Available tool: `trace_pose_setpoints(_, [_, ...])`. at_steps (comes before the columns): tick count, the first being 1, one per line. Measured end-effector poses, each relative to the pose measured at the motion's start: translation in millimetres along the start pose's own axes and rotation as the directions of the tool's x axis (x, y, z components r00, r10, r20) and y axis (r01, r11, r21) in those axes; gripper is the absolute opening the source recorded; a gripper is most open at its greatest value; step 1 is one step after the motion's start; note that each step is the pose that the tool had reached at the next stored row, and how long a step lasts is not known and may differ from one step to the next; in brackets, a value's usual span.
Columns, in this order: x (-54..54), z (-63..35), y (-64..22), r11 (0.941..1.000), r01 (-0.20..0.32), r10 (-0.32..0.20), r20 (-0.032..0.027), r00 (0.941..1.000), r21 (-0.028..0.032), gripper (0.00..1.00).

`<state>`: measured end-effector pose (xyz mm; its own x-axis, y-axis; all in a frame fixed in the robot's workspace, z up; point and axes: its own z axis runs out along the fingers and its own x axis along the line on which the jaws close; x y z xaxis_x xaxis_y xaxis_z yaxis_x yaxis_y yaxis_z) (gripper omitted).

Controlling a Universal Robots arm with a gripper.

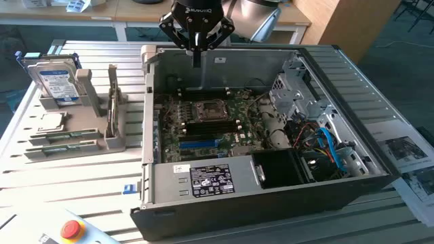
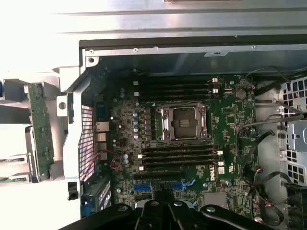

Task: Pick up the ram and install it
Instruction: 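Reach for the ram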

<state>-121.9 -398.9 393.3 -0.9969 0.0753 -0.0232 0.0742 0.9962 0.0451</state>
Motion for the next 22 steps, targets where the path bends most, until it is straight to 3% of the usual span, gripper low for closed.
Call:
trace_pose_setpoints(14, [0.3,0.0,0.0,1.0,0.0,0.0,0.0001,1.0,-0.0001,0.1])
trace_pose_setpoints(22, [20.9,-0.4,-1.5,1.0,0.0,0.0,0.0,1.0,-0.0001,0.1])
